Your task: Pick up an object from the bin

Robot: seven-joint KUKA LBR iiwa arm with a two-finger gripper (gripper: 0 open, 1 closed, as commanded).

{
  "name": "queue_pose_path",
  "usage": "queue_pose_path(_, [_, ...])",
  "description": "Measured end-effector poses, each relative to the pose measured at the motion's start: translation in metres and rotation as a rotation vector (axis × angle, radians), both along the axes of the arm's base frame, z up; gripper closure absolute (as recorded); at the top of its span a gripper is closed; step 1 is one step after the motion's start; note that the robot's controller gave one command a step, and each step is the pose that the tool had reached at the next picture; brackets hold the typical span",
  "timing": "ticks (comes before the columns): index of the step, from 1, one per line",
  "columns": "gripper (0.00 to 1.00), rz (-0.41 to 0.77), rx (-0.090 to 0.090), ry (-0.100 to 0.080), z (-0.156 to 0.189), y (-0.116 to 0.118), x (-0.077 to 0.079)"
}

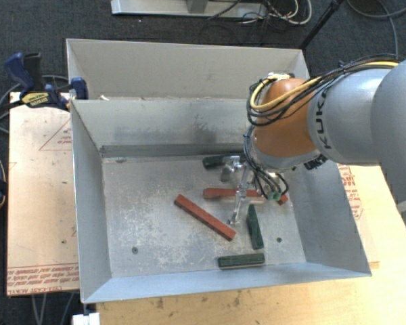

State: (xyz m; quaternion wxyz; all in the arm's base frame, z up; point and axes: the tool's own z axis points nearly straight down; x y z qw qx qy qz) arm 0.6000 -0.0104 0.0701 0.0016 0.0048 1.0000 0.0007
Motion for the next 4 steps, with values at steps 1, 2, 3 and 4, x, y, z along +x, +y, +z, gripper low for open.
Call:
queue_pose_path(1, [1.00, 0.000, 0.000, 0.000, 0.000, 0.000, 0.000])
queue_pose_path(2, [1.00, -0.142, -0.001, 0.003, 0.000, -0.042, -0.048])
queue_pose_path(3, [0.00, -0.142, 0.000, 0.002, 0.000, -0.042, -0.048])
queue_pose_path(4, [1.00, -0.143, 0.000, 0.001, 0.000, -0.042, -0.048])
